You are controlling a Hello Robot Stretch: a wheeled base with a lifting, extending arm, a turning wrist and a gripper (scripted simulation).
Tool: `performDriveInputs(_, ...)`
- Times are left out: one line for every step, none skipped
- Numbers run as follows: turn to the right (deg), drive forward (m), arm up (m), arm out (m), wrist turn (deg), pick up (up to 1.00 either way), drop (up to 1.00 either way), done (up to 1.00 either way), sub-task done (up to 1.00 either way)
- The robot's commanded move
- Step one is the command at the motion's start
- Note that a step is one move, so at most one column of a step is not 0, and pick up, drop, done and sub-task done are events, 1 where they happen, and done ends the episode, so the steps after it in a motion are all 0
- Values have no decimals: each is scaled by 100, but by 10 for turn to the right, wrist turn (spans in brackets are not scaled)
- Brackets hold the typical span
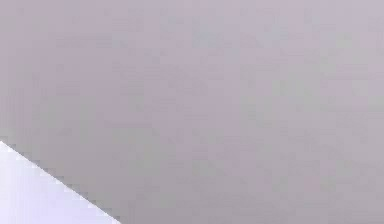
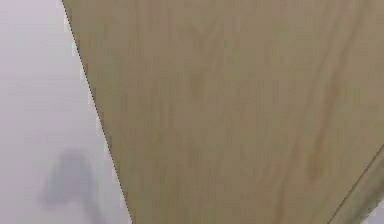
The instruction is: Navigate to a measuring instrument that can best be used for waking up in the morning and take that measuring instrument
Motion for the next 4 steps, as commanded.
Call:
performDriveInputs(-450, 0, 0, 0, 0, 0, 0, 0, 0)
performDriveInputs(-450, 0, 0, 0, 0, 0, 0, 0, 0)
performDriveInputs(-450, 0, 0, 0, 0, 0, 0, 0, 0)
performDriveInputs(-120, 0, 0, 0, 0, 0, 0, 0, 0)
